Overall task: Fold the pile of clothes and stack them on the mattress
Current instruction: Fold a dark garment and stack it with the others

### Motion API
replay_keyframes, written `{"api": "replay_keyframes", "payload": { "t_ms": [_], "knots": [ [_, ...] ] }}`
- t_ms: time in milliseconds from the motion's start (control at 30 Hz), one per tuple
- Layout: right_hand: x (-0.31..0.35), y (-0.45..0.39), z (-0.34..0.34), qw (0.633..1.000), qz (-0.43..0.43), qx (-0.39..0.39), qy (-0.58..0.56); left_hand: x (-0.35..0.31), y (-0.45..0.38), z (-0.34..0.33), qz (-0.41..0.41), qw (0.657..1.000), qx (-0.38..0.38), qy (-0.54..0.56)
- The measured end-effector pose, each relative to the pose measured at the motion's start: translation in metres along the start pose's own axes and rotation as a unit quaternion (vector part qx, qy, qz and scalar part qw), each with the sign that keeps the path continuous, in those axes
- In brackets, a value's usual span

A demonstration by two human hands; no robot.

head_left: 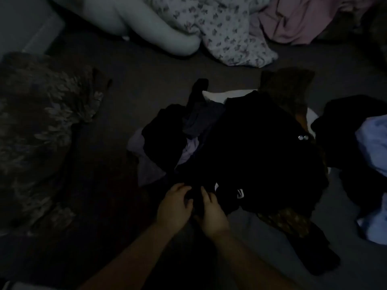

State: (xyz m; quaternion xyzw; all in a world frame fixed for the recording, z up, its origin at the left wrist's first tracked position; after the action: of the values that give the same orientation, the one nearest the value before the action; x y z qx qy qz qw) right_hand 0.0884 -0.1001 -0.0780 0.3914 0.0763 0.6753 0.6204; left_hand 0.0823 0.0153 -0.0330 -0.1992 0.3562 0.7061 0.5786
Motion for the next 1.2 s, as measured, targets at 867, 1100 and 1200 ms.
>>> {"api": "replay_keyframes", "payload": {
  "t_ms": [867,1100,1200],
  "knots": [
    [-0.062,0.054,0.139,0.894,-0.198,-0.282,-0.287,0.059,0.03,0.062,0.072,0.997,-0.039,-0.008],
    [-0.056,0.05,0.161,0.92,-0.219,-0.236,-0.224,0.027,0.048,0.05,0.008,0.998,-0.049,-0.025],
    [-0.01,0.044,0.115,0.965,-0.131,-0.181,-0.134,0.015,0.058,0.042,-0.001,0.997,-0.048,-0.063]
  ]
}}
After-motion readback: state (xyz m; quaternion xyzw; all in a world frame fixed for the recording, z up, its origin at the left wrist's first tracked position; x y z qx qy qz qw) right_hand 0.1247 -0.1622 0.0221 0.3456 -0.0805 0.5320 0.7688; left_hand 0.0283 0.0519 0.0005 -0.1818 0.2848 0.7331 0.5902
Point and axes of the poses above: each hand's wrist, its own y-axis away from the middle knuckle, its own z-axis out of the back of the hand, x = y × z, the point moved 9 cm from there along -y, towards the middle knuckle, and after that the axes turned 8 degrees about -z, right-handed, at the moved point
